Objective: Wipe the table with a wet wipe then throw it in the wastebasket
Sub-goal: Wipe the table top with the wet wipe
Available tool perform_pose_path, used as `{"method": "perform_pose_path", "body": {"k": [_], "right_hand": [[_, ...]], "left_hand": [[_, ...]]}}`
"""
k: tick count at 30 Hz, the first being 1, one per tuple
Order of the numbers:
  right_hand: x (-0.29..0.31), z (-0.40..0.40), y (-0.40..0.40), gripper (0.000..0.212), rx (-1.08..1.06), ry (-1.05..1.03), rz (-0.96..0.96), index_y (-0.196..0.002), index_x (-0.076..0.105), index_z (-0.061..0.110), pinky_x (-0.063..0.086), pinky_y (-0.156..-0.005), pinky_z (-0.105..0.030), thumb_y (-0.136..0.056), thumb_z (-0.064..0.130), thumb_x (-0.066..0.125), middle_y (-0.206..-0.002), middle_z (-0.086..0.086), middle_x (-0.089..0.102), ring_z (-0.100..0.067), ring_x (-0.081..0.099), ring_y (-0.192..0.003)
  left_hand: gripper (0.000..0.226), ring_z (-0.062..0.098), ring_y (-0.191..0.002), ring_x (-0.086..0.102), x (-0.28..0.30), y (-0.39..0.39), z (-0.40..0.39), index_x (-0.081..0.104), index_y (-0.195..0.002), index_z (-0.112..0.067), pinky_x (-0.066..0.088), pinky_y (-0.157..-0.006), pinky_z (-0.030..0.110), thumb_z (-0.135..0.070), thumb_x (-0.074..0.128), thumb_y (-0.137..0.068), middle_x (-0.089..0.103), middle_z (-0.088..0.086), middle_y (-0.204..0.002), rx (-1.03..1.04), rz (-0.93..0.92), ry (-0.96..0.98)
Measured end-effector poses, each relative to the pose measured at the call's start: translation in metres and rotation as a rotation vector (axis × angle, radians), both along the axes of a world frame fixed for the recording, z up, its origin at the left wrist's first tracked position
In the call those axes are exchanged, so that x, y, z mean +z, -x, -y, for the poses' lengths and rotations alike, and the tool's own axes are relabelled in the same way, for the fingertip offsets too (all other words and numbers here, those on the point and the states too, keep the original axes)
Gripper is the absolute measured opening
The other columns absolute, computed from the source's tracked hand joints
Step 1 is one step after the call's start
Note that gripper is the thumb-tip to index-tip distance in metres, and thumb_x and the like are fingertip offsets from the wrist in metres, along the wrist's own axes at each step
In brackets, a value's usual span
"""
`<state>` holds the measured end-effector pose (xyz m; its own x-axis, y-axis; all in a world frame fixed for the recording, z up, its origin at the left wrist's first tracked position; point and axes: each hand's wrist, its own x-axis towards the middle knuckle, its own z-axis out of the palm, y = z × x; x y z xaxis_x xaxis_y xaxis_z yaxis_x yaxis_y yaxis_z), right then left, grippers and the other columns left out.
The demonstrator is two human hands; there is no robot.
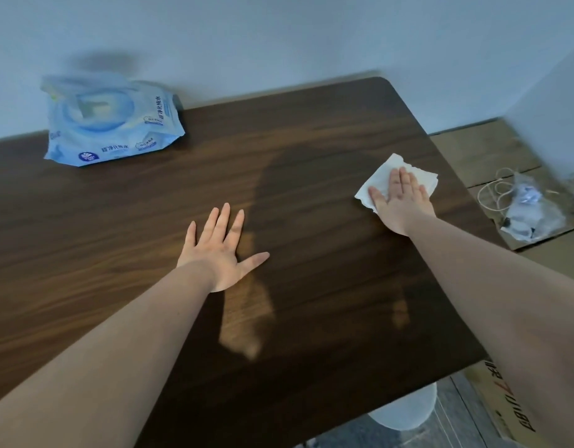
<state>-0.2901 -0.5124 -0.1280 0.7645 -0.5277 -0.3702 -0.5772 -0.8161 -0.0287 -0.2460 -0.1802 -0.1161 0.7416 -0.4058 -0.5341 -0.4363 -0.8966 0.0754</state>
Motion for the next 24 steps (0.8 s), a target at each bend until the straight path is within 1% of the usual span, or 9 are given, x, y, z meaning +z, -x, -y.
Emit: {"method": "perform_pose_path", "body": {"k": [3,6,11,14,16,20,24], "right_hand": [[0.002,-0.005,0.001,0.072,-0.005,0.000,-0.026,-0.150,-0.010,0.014,-0.004,-0.118,-0.040,-0.096,0.058,0.009,-0.160,-0.004,-0.012,-0.019,-0.011,-0.146],[0.005,-0.019,0.003,0.072,0.020,-0.004,-0.058,-0.149,-0.011,0.013,-0.004,-0.119,-0.041,-0.096,0.057,0.010,-0.160,-0.006,-0.012,-0.020,-0.011,-0.146],[0.008,-0.073,-0.006,0.071,0.190,-0.025,-0.068,-0.148,-0.014,0.011,-0.005,-0.118,-0.040,-0.097,0.054,0.009,-0.159,-0.007,-0.015,-0.021,-0.014,-0.146],[0.007,-0.121,-0.021,0.072,0.320,-0.063,-0.061,-0.148,-0.015,0.012,-0.008,-0.117,-0.039,-0.096,0.055,0.010,-0.159,-0.006,-0.016,-0.021,-0.015,-0.145],[0.005,-0.157,-0.033,0.073,0.404,-0.080,-0.052,-0.148,-0.015,0.012,-0.009,-0.118,-0.040,-0.096,0.057,0.010,-0.159,-0.006,-0.017,-0.020,-0.016,-0.145],[0.004,-0.242,-0.056,0.072,0.594,-0.098,-0.061,-0.148,-0.017,0.014,-0.009,-0.118,-0.040,-0.096,0.057,0.009,-0.157,-0.005,-0.021,-0.019,-0.017,-0.145],[0.004,-0.338,-0.072,0.071,0.751,-0.127,-0.058,-0.148,-0.016,0.014,-0.009,-0.117,-0.039,-0.097,0.056,0.010,-0.157,-0.005,-0.021,-0.020,-0.017,-0.145]], "left_hand": [[0.094,0.015,-0.142,-0.023,-0.001,0.005,-0.002,-0.017,-0.147,-0.031,-0.009,-0.115,0.045,-0.083,0.010,-0.074,-0.025,-0.004,-0.156,0.010,0.043,0.061],[0.090,0.016,-0.145,-0.014,0.001,0.007,-0.006,-0.008,-0.150,-0.029,-0.003,-0.117,0.044,-0.079,0.020,-0.080,-0.016,-0.002,-0.159,0.034,0.072,0.134],[0.084,0.016,-0.146,-0.010,0.012,0.017,-0.030,-0.006,-0.150,-0.028,0.002,-0.119,0.041,-0.072,0.026,-0.086,-0.013,-0.002,-0.159,0.081,0.061,0.171],[0.082,0.015,-0.146,-0.010,0.020,0.024,-0.074,-0.005,-0.151,-0.029,0.002,-0.118,0.041,-0.071,0.025,-0.087,-0.012,-0.003,-0.159,0.120,0.085,0.183],[0.082,0.015,-0.146,-0.010,0.026,0.027,-0.114,-0.006,-0.151,-0.028,0.003,-0.119,0.041,-0.071,0.021,-0.087,-0.012,-0.003,-0.159,0.167,0.102,0.148],[0.084,0.016,-0.146,-0.011,0.030,0.036,-0.204,-0.008,-0.150,-0.026,0.005,-0.119,0.042,-0.073,0.018,-0.085,-0.013,-0.002,-0.159,0.329,0.118,0.057],[0.087,0.016,-0.146,-0.010,0.025,0.057,-0.287,-0.007,-0.150,-0.026,0.006,-0.118,0.041,-0.075,0.019,-0.083,-0.012,-0.002,-0.159,0.497,0.145,-0.013]]}}
